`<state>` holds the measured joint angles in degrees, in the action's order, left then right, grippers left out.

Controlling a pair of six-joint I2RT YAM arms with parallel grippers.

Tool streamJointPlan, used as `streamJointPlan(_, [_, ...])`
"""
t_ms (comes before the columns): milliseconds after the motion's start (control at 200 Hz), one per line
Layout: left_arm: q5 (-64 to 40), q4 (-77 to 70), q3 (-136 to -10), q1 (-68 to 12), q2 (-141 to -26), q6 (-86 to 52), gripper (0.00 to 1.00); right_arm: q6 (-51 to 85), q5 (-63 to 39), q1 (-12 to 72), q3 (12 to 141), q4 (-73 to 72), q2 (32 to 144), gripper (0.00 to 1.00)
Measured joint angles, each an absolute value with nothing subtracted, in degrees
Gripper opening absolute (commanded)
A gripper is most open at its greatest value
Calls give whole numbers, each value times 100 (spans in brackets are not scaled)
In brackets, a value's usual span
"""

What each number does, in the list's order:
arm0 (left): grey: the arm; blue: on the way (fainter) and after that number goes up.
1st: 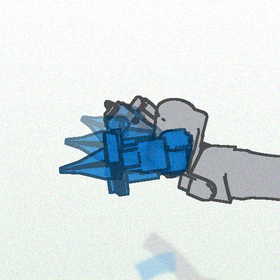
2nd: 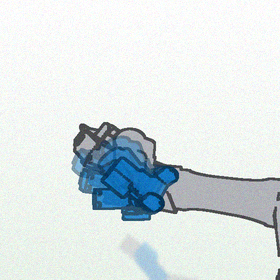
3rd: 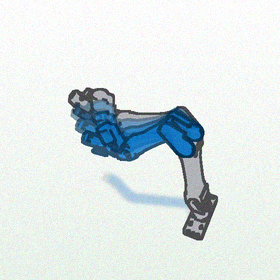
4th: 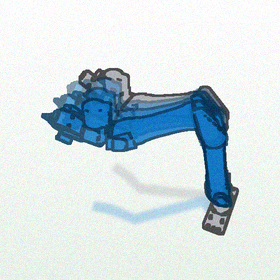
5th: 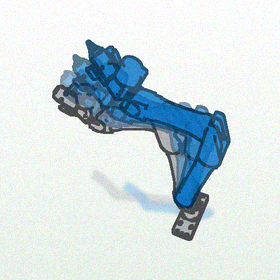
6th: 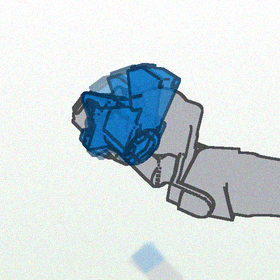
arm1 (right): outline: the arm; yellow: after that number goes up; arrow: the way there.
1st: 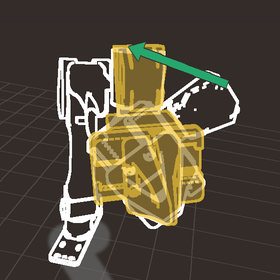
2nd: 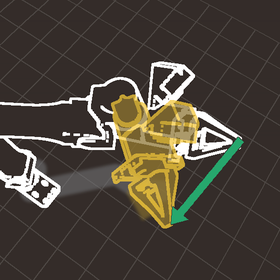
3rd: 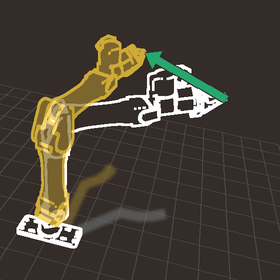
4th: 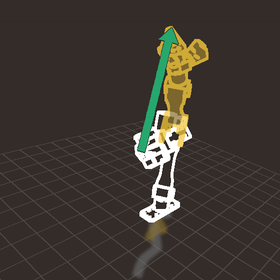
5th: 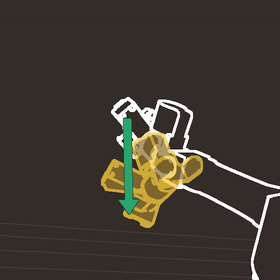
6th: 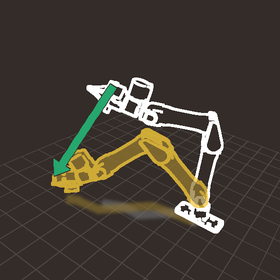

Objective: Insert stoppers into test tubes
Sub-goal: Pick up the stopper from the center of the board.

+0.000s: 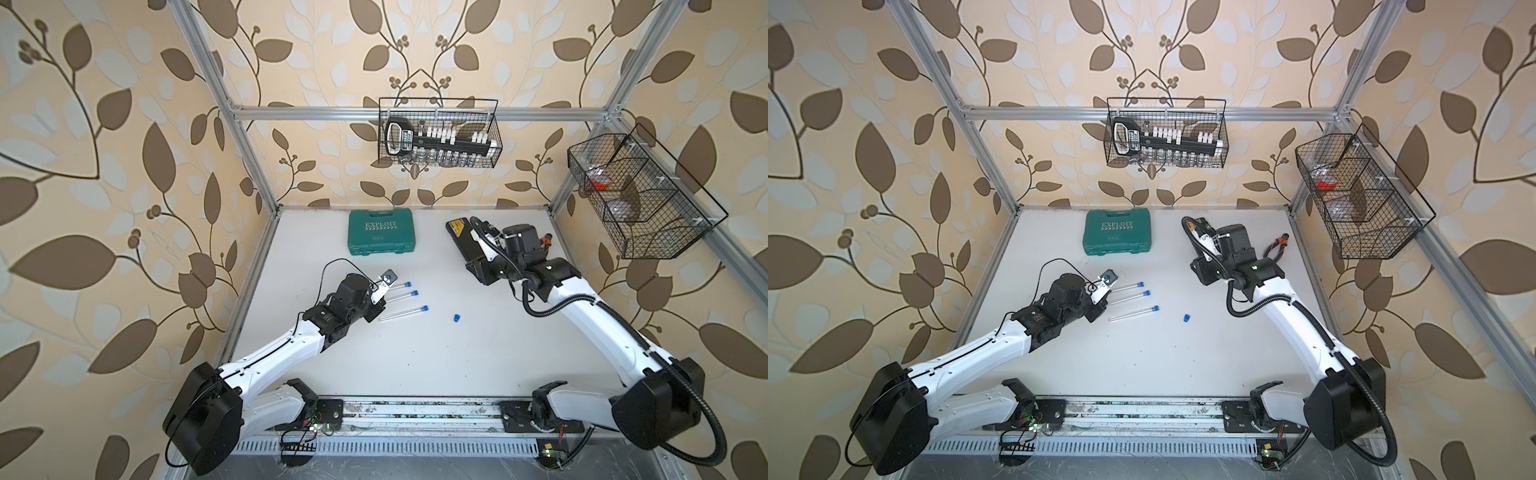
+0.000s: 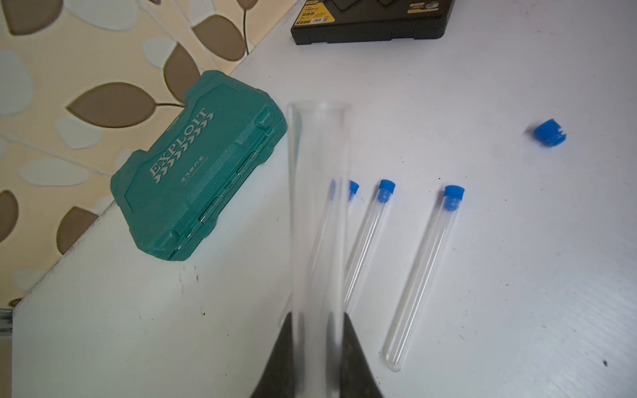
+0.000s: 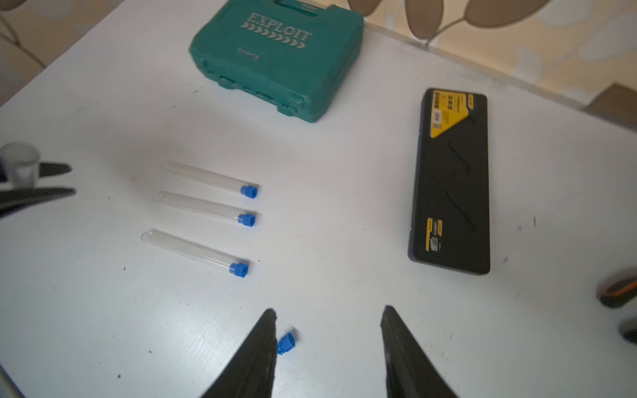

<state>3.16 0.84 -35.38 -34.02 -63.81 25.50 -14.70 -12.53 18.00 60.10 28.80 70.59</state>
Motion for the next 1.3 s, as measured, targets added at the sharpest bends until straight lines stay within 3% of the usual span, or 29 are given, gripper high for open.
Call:
streamJointPlan(95, [314, 84, -3538, -3402, -6390, 2591, 0, -3529, -1699, 1929, 5280, 2851, 6722, 62])
streamJointPlan(200, [298, 91, -3538, -3402, -6438, 2639, 0, -5496, -1717, 2036, 5398, 3487, 7330, 57])
streamJointPlan(465, [239, 167, -3538, -3402, -6504, 2703, 0, -8156, -993, 2720, 5822, 4053, 8643, 56])
streamJointPlan(765, [198, 189, -3538, -3402, -6501, 2714, 0, -9203, -526, 3098, 5983, 3948, 9500, 50])
streamJointPlan(1299, [196, 187, -3538, -3404, -6455, 2821, 0, -9435, -285, 3328, 6195, 3806, 10029, 35])
